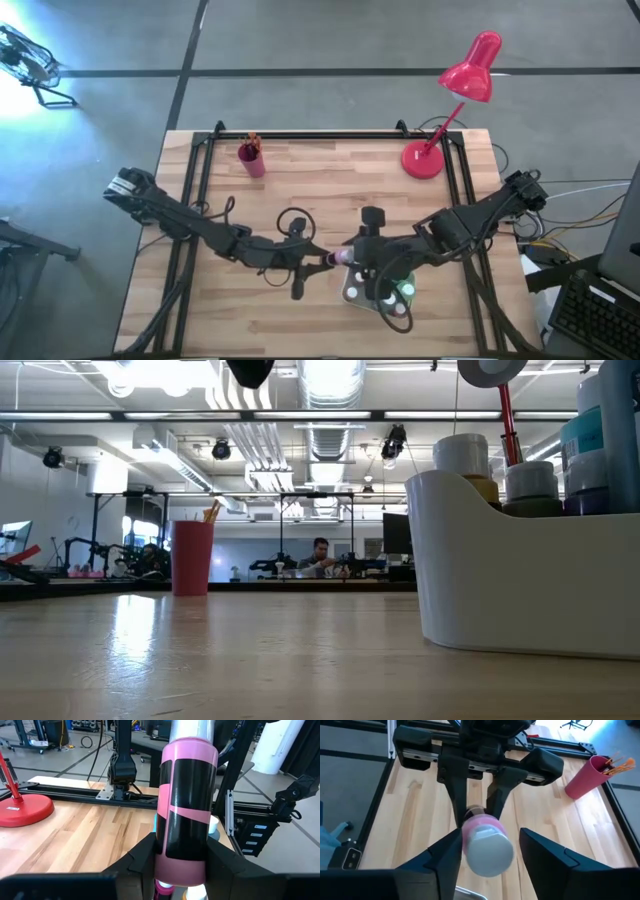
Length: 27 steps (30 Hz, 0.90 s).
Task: Pick & Place Paint Supplies
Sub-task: Put the light pink paint bottle into the white bin
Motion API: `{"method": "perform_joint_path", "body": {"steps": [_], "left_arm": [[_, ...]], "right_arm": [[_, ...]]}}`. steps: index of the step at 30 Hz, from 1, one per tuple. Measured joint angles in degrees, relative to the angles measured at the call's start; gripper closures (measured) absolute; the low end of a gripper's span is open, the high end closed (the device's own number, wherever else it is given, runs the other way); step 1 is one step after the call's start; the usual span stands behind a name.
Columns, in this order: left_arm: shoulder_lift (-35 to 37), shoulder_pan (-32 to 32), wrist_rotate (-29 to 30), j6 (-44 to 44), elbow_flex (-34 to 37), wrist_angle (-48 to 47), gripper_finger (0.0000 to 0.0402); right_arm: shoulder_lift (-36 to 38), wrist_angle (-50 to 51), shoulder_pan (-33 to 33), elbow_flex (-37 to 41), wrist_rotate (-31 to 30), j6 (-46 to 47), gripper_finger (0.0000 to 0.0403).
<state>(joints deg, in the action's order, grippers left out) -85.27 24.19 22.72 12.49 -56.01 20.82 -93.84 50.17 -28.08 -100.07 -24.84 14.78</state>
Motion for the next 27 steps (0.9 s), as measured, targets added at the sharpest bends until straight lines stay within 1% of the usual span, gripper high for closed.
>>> {"method": "perform_joint_path", "body": {"steps": [7, 13, 23, 25, 27], "left_arm": [[0.0, -0.4, -0.4, 0.0, 0.0, 0.0, 0.0278], [0.0, -0.5, -0.7, -0.4, 0.0, 0.0, 0.0278], [-0.1, -0.5, -0.7, -0.8, 0.0, 0.0, 0.0277], [-0.1, -0.5, -0.8, -2.5, 0.0, 0.0, 0.0251], [0.0, -0.5, -1.0, -3.9, 0.0, -0.1, 0.0212]], "right_arm": [[0.0, 0.0, 0.0, 0.0, 0.0, -0.2, 0.0240], [0.0, 0.1, 0.0, 0.0, 1.0, -0.2, 0.0291], [0.0, 0.4, 0.0, 0.0, 1.3, -1.1, 0.0292], [0.0, 0.6, 0.0, 0.0, 1.2, -1.4, 0.0292], [0.0, 0.8, 0.0, 0.0, 1.3, -1.5, 0.0292]]}}
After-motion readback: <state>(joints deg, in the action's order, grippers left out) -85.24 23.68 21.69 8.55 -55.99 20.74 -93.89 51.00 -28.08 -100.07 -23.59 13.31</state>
